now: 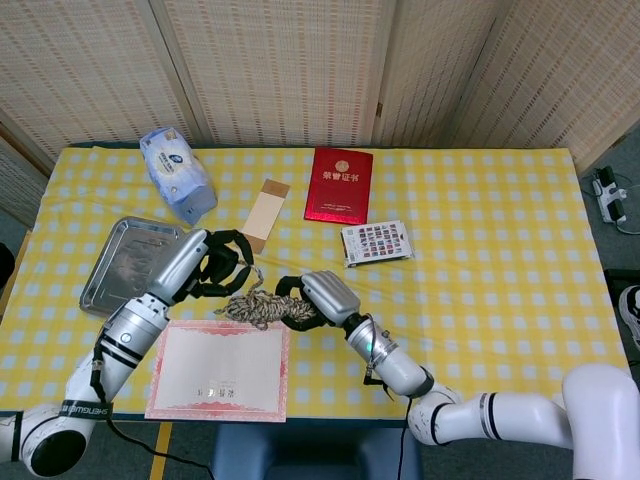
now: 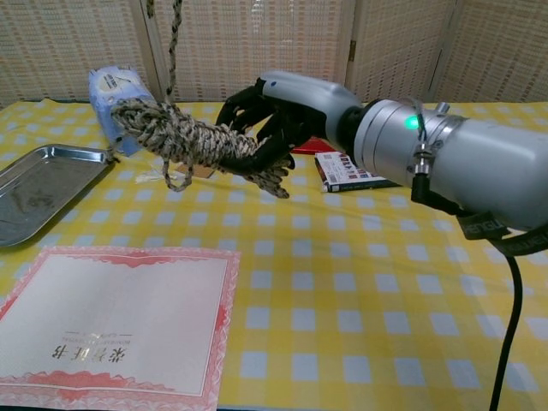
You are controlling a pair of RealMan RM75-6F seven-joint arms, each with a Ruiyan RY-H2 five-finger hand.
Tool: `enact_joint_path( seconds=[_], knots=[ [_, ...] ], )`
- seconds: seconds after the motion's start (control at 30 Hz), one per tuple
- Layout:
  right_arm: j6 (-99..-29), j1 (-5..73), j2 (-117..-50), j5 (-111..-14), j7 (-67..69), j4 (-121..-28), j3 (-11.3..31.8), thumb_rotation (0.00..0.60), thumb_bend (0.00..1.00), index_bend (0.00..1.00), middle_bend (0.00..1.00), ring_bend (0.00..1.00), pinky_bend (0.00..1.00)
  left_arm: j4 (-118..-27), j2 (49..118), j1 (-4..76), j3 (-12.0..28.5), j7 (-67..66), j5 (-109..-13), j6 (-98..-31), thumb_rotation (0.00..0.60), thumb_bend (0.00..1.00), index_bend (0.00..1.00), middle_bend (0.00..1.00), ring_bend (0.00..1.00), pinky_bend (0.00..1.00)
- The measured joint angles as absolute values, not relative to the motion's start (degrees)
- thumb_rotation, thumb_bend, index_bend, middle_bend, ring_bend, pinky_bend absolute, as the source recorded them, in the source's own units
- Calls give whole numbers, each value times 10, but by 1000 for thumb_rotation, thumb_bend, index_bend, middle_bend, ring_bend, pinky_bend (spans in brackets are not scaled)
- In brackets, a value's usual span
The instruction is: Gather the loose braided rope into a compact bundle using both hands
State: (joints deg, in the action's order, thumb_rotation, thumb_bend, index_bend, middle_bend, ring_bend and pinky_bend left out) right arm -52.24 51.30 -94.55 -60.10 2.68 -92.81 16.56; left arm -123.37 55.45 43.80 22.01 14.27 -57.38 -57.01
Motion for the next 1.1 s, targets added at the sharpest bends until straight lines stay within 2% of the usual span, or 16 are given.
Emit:
enact_joint_path(
  seconds=[0.2,0.4,0.6,0.77,1.1],
  knots=[
    [-569,509,-988,-554,26,-894,206,600,745,855,737,803,751,-1260,527,406,216,232,-653,-546,600,612,671,925,830,862],
    [-632,500,-1038,-558,52,-864,239,600,745,854,740,810,753,-1261,512,394,202,312,-695,-493,600,612,671,925,829,862],
    [-654,490,-1063,-580,108,-853,262,600,746,855,740,809,753,-1238,516,397,182,350,-723,-445,600,612,671,925,830,862],
    [-646,479,-1059,-604,169,-865,267,600,746,855,740,810,753,-1206,537,411,169,333,-700,-425,600,612,671,925,829,861],
    [-603,443,-991,-688,295,-922,254,600,746,859,743,806,759,-1125,578,448,150,283,-582,-389,600,612,671,925,829,861]
  ],
)
